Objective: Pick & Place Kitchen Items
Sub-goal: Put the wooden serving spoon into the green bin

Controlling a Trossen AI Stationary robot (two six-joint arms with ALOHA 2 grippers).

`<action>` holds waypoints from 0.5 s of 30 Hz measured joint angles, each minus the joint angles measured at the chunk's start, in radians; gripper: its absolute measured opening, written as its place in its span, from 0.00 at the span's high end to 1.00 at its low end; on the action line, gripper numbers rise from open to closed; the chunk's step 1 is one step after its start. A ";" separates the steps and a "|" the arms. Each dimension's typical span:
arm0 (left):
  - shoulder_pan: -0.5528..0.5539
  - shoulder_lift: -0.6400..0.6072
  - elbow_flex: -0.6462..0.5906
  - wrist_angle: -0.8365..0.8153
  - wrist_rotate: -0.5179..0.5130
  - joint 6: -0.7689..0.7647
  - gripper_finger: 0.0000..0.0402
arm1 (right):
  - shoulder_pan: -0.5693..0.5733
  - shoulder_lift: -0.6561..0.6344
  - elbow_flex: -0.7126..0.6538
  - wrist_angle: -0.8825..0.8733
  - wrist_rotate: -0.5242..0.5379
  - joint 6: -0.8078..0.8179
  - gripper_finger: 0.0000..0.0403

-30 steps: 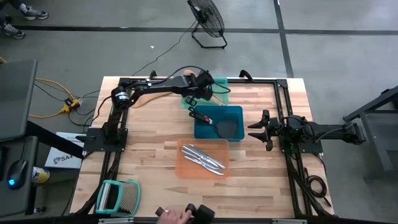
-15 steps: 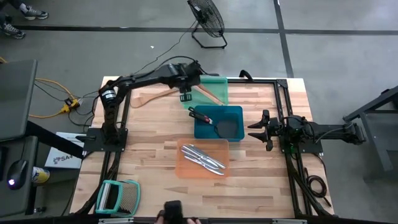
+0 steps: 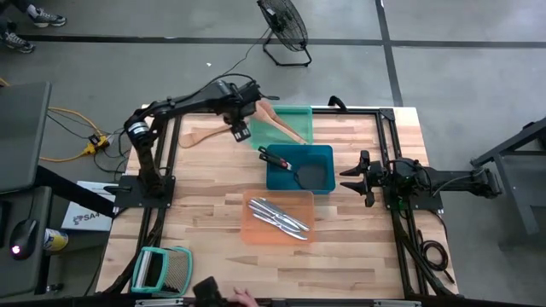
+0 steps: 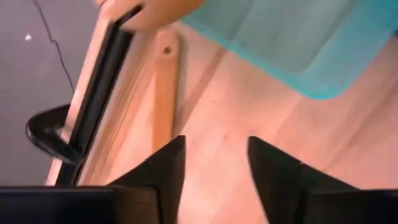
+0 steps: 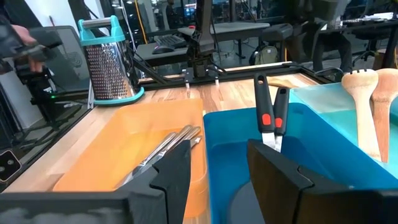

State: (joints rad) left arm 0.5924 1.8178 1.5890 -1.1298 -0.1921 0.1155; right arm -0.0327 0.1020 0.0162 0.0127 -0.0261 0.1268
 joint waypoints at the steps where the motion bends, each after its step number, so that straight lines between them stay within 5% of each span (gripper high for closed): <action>1: 0.009 -0.015 -0.030 0.018 0.001 -0.013 0.55 | 0.000 0.000 0.000 0.000 0.000 0.000 0.63; 7: 0.068 -0.089 -0.235 0.091 0.003 -0.035 0.38 | 0.000 0.001 0.000 0.000 -0.001 0.000 0.63; 15: 0.143 -0.099 -0.374 0.155 0.007 -0.052 0.38 | 0.000 0.001 0.000 0.000 -0.002 0.000 0.63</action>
State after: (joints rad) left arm 0.7355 1.7191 1.2145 -0.9744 -0.1852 0.0635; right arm -0.0329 0.1032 0.0162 0.0128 -0.0277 0.1268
